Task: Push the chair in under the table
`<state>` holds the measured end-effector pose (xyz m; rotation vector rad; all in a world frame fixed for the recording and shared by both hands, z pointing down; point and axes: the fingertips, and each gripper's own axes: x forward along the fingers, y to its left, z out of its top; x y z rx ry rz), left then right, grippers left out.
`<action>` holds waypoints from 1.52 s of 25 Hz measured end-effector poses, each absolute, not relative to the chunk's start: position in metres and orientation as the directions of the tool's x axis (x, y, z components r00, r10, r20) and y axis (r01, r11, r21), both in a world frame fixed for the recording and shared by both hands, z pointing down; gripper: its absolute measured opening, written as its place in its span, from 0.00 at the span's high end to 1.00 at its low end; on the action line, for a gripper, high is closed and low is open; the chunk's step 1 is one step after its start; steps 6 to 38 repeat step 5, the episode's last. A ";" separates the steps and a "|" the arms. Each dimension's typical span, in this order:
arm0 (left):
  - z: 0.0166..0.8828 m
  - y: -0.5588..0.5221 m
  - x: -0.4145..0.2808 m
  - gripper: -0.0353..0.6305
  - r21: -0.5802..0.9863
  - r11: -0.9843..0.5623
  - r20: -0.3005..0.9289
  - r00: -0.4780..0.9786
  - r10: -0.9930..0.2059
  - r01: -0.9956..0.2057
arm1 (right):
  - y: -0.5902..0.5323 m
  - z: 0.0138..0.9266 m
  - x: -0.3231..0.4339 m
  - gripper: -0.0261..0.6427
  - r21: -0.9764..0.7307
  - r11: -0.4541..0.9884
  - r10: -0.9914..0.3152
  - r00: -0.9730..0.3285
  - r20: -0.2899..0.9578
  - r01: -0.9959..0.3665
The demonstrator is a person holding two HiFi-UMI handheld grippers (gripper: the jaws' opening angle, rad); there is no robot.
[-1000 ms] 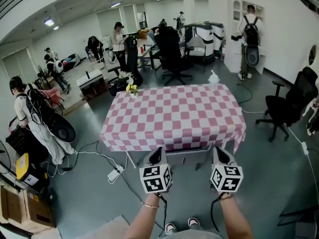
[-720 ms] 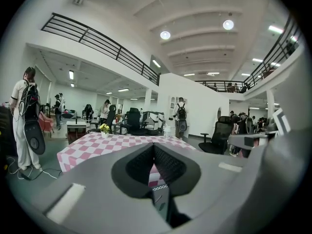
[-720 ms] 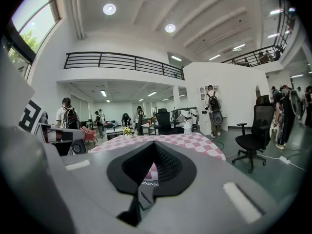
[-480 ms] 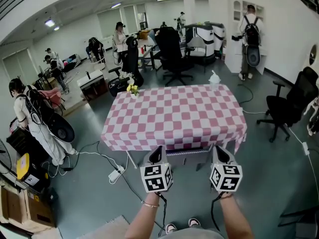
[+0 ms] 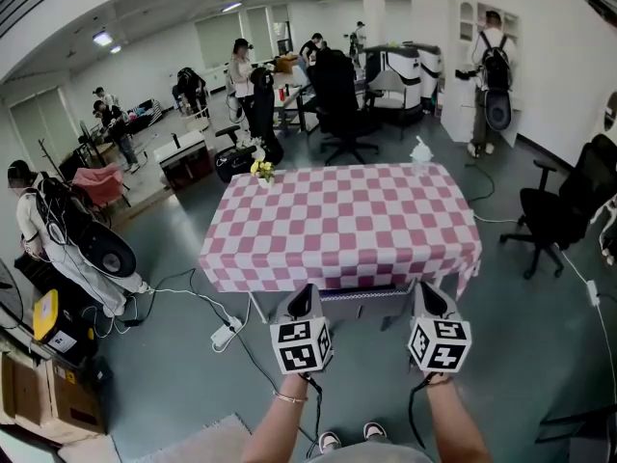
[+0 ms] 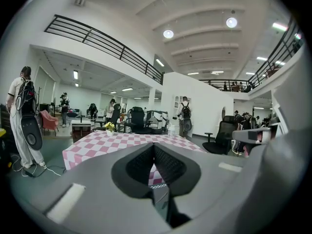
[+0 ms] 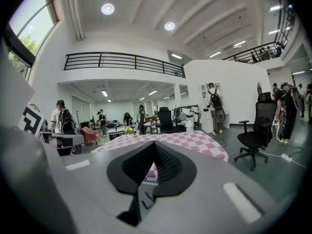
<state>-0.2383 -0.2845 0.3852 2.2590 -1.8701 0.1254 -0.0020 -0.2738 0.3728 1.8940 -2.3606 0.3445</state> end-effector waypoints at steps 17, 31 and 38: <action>0.387 -0.283 -0.241 0.94 0.104 -0.172 0.197 0.190 -0.962 -0.980 | -0.272 0.377 -0.001 0.95 -0.113 0.192 -0.949 -0.214 0.230 -0.975; 0.387 -0.283 -0.241 0.94 0.104 -0.172 0.197 0.190 -0.962 -0.980 | -0.272 0.377 -0.001 0.95 -0.113 0.192 -0.949 -0.214 0.230 -0.975; 0.387 -0.283 -0.241 0.94 0.104 -0.172 0.197 0.190 -0.962 -0.980 | -0.272 0.377 -0.001 0.95 -0.113 0.192 -0.949 -0.214 0.230 -0.975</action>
